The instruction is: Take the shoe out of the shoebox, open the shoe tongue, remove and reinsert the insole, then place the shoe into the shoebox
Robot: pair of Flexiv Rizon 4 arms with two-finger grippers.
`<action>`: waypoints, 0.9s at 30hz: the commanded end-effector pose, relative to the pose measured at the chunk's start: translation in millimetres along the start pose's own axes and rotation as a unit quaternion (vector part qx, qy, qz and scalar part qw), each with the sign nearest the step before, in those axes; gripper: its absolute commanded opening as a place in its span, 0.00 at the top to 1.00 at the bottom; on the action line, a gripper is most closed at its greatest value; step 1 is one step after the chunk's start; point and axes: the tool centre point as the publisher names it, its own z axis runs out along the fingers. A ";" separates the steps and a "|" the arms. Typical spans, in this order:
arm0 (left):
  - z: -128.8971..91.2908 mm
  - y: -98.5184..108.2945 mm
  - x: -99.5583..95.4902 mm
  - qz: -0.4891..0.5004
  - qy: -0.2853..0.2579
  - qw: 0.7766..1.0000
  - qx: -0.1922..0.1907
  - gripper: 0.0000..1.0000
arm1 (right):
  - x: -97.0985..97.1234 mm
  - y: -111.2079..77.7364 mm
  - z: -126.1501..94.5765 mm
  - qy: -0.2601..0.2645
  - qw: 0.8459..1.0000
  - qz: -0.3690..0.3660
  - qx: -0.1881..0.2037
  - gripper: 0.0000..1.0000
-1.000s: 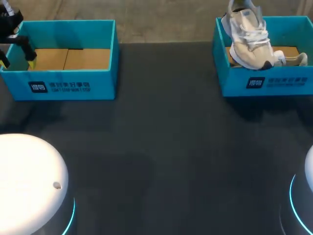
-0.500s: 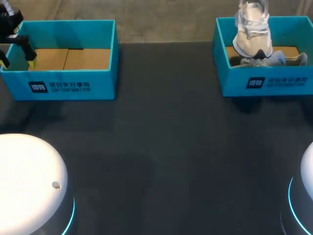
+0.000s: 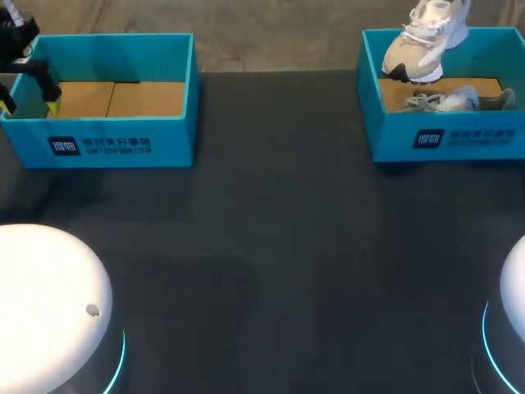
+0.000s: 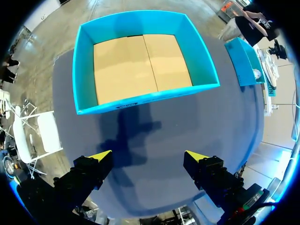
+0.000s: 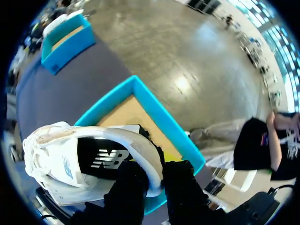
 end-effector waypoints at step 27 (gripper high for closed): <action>-0.4 0.9 0.4 0.000 -0.001 1.000 0.000 0.00 | -17.6 -64.8 -6.1 0.008 0.921 0.381 0.077 1.00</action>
